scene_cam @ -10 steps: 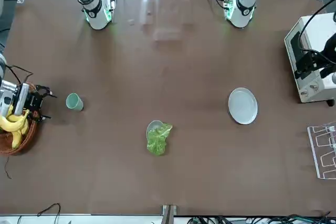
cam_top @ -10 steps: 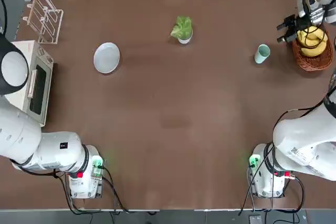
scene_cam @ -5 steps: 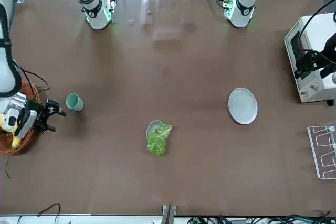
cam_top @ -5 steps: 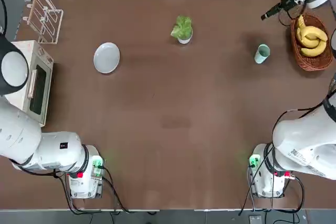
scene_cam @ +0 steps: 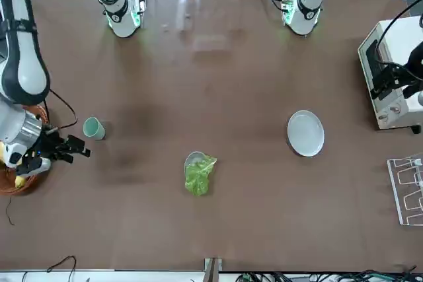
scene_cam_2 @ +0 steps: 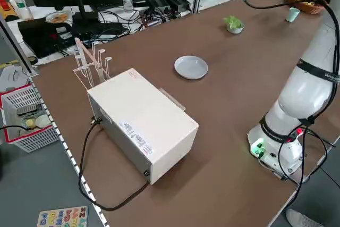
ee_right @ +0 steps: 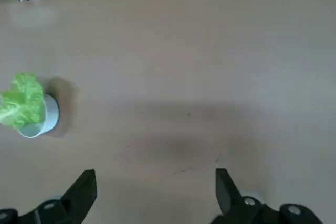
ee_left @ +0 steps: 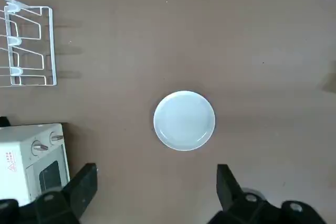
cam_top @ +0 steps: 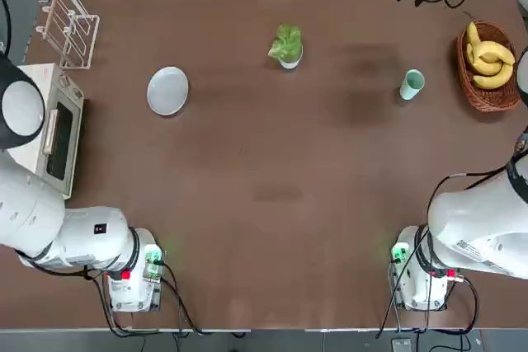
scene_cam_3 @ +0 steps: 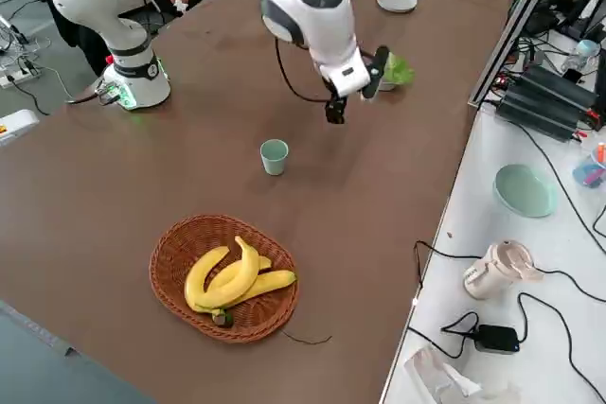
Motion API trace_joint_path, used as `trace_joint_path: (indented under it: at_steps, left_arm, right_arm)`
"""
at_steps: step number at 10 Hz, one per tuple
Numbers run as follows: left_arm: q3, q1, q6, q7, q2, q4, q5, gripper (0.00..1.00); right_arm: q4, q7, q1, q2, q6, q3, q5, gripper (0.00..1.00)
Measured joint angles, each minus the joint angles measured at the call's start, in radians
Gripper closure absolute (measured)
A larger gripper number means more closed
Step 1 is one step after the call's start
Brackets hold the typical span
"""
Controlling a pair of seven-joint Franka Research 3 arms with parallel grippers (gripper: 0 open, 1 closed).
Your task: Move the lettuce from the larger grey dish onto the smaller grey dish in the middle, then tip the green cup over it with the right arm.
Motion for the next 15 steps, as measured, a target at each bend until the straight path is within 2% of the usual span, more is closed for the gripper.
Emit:
trace_joint_path:
  at_steps: [3, 4, 6, 7, 8, 10, 11, 13, 15]
  left_arm:
    - [0.000, 0.000, 0.000, 0.000, 0.000, 0.000, 0.000, 0.00]
    - [0.000, 0.000, 0.000, 0.000, 0.000, 0.000, 0.000, 0.00]
    - [0.000, 0.000, 0.000, 0.000, 0.000, 0.000, 0.000, 0.00]
    - [0.000, 0.000, 0.000, 0.000, 0.000, 0.000, 0.000, 0.00]
    - [-0.001, 0.000, 0.000, 0.000, 0.000, 0.000, 0.000, 0.00]
    - [-0.001, 0.000, 0.000, 0.000, 0.000, 0.000, 0.000, 0.00]
    - [-0.001, 0.000, 0.000, 0.000, 0.000, 0.000, 0.000, 0.00]
    - [-0.001, 0.000, 0.000, 0.000, 0.000, 0.000, 0.000, 0.00]
    - [-0.001, 0.000, 0.000, 0.000, 0.000, 0.000, 0.000, 0.00]
  right_arm:
    - [0.155, 0.195, 0.047, -0.050, -0.240, 0.002, -0.113, 0.00]
    - [0.191, 0.215, 0.057, -0.058, -0.283, 0.003, -0.129, 0.00]
    - [0.212, 0.223, 0.062, -0.074, -0.300, 0.002, -0.133, 0.00]
    - [0.214, 0.224, 0.086, -0.082, -0.303, -0.018, -0.133, 0.00]
    - [0.216, 0.227, 0.162, -0.093, -0.306, -0.088, -0.134, 0.00]
    - [0.217, 0.234, 0.345, -0.119, -0.315, -0.274, -0.136, 0.00]
    - [0.217, 0.233, 0.397, -0.132, -0.333, -0.334, -0.151, 0.00]
    - [0.214, 0.178, 0.410, -0.151, -0.358, -0.372, -0.224, 0.00]
    - [0.210, 0.160, 0.413, -0.162, -0.368, -0.387, -0.237, 0.00]
